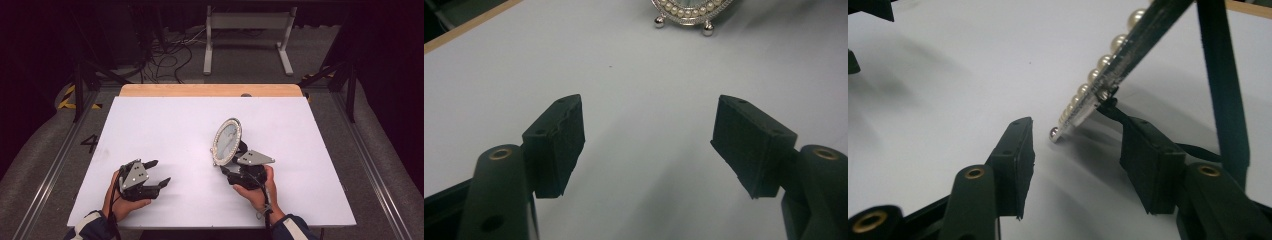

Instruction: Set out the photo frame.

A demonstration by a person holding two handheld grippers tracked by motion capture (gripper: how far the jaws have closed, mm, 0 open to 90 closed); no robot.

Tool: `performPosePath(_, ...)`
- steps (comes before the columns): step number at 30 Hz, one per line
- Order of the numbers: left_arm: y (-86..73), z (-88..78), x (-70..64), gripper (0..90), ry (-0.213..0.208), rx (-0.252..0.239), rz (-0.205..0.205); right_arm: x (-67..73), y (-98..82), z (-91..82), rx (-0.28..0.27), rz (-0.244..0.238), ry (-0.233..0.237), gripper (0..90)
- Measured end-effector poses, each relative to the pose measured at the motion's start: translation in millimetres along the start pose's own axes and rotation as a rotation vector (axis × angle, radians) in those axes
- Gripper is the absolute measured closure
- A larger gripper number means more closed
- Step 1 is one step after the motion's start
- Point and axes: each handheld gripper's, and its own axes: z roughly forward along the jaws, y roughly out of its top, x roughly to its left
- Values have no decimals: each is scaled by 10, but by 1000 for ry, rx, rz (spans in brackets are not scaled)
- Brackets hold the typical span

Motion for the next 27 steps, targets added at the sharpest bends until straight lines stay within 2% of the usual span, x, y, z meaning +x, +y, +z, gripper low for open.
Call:
performPosePath(5, -42, -38, -3, 259, 13, 18, -3, 25, 36, 97, 2, -2, -2, 414)
performPosePath(7, -60, -61, -10, 256, 18, 23, -4, 20, 50, 157, 0, 18, -13, 365)
performPosePath(15, -114, -127, -16, 253, 35, 31, -19, 12, 105, 242, -22, 58, -22, 352)
performPosePath(16, -118, -132, -16, 253, 35, 33, -11, 11, 113, 250, -24, 61, -25, 353)
performPosePath(20, -138, -158, -29, 251, 41, 39, -15, 6, 135, 282, -32, 67, -30, 379)
performPosePath(27, -176, -204, -15, 242, 58, 47, -24, -21, 166, 289, -54, 87, -37, 505)
